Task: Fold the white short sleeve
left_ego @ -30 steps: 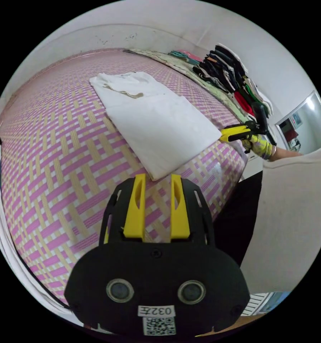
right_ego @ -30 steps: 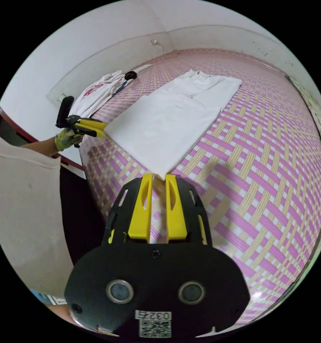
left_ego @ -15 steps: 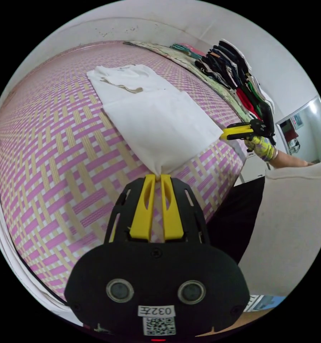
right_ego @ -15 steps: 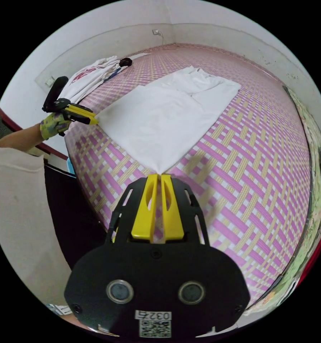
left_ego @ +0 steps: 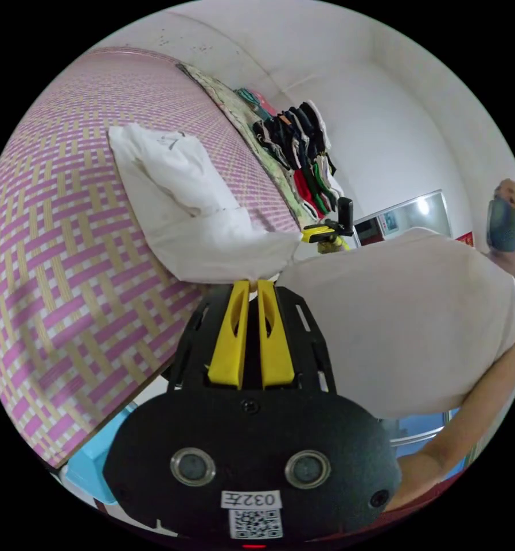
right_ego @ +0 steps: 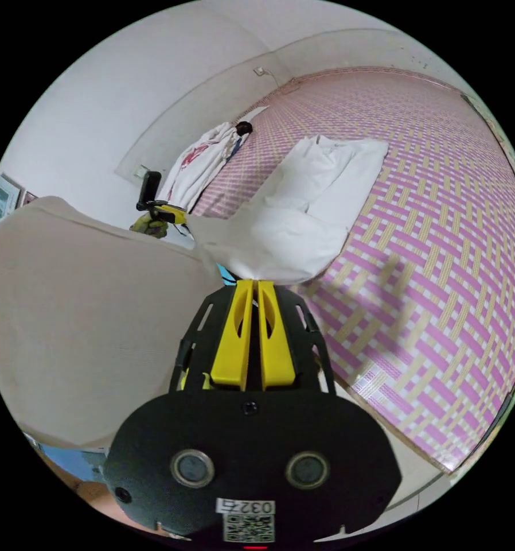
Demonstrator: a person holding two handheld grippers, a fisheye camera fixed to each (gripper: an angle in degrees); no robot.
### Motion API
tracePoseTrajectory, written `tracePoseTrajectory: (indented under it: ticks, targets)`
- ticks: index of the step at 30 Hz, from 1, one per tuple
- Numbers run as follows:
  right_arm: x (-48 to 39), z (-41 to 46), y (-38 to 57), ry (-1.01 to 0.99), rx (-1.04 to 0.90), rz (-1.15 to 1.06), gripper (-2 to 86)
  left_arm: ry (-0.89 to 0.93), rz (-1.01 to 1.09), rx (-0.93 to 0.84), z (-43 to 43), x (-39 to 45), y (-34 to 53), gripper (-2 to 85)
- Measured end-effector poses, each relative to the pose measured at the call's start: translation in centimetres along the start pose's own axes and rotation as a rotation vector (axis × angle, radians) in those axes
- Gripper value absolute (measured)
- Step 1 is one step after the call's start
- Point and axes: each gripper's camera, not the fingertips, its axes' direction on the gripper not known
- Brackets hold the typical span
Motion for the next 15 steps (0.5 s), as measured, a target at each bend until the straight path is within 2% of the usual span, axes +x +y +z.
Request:
tracePoseTrajectory:
  ticks: [7,15]
  targets:
    - [4.7,-5.3,-5.7,-0.089,0.048,-0.008,-0.8,0.117,-0.02,0.014,-3.7,-8.1,-4.8,-1.6]
    - [11.2,-7.9,-12.7,-0.095,0.074,-0.019,-0.9,0.076,-0.025,0.008,-5.8,-16.9,-12.1,-1.5]
